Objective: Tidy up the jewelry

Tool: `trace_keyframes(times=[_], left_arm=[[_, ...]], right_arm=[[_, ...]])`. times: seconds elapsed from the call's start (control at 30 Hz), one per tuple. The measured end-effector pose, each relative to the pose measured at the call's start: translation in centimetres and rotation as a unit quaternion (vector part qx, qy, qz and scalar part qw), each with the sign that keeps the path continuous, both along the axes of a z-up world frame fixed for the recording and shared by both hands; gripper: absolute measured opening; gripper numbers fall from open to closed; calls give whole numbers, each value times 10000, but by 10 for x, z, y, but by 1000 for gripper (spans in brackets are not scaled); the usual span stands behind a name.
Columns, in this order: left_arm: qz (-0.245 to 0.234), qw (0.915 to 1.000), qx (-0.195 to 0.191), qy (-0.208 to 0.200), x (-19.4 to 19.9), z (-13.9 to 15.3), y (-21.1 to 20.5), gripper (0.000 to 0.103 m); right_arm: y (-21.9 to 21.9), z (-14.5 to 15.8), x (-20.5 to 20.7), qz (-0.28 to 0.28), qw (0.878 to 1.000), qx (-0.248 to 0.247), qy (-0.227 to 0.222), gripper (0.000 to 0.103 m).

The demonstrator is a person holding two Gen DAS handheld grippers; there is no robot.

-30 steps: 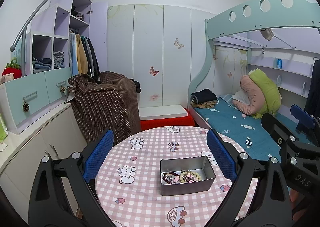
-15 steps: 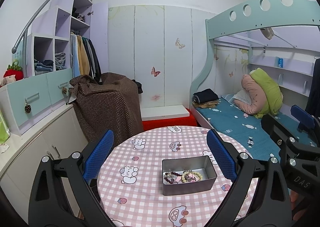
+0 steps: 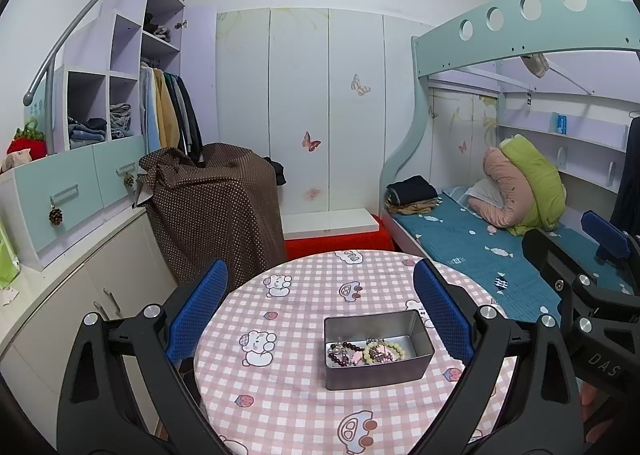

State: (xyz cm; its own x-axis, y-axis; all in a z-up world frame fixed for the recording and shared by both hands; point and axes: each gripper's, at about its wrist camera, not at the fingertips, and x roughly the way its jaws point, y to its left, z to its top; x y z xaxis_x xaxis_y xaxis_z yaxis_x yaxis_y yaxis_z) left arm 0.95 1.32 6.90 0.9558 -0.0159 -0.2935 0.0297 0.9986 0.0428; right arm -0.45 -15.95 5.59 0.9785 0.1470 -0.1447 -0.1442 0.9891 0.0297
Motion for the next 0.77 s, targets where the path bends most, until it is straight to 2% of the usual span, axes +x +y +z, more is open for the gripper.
trace_keyframes(times=[0.77], left_arm=[[-10, 10000, 30, 77, 4, -7, -2, 94]], right_arm=[[1, -2, 3, -1, 10000, -6, 68, 96]])
